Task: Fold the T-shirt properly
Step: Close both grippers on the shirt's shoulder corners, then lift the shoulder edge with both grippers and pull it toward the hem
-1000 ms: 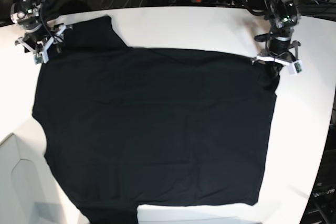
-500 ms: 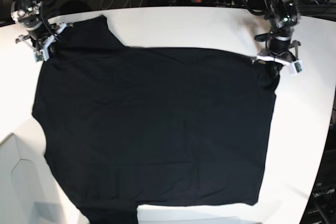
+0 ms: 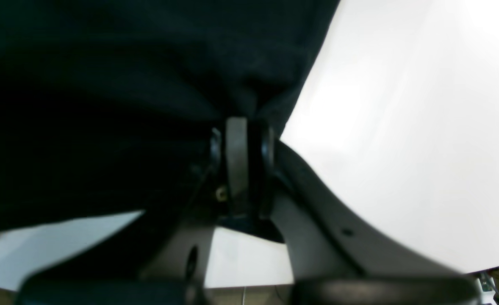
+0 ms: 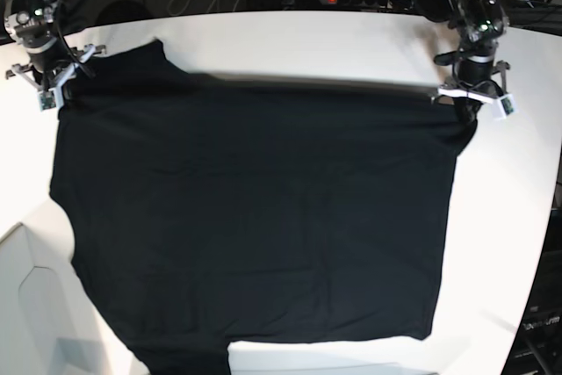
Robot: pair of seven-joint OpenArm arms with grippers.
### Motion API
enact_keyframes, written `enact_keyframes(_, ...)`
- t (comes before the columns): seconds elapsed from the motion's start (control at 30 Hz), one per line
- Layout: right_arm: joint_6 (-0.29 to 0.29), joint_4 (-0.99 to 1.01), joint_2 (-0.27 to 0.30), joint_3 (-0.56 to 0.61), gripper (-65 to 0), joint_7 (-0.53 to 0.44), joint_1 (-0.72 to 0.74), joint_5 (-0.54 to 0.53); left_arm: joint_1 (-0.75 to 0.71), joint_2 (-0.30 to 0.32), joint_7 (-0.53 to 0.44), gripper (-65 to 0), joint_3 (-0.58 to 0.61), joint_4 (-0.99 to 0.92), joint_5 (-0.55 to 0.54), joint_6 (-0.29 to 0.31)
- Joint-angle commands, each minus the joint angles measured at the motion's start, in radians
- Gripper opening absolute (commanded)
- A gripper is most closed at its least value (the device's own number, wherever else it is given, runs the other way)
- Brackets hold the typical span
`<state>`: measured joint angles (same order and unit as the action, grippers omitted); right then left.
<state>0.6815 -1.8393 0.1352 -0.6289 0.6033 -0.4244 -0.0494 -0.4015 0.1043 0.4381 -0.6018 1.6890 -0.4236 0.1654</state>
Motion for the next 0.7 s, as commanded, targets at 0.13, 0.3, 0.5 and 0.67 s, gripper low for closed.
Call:
enact_keyframes(0.13, 0.017, -0.013, 0.008, -0.004, -65.0, -0.006, -0.011, -0.002, 0.003, 0.012, -0.026, -64.9, -0.023, 0.021, -0.004, 0.007)
enact_keyframes(0.3, 0.017, -0.007, -0.007, 0.03, -63.8, -0.006, -0.046, -0.002, -0.004, 0.012, -0.028, -64.9, -0.025, 0.021, -0.004, 0.009)
enact_keyframes(0.5, 0.017, -0.007, -0.009, 0.059, -44.5, -0.006, -0.063, -0.002, -0.009, 0.012, -0.028, -64.9, -0.025, 0.021, -0.004, 0.009)
enact_keyframes(0.67, 0.017, -0.007, -0.01, 0.059, -34.8, -0.006, -0.063, -0.002, -0.01, 0.012, -0.028, -64.9, -0.025, 0.021, -0.004, 0.009)
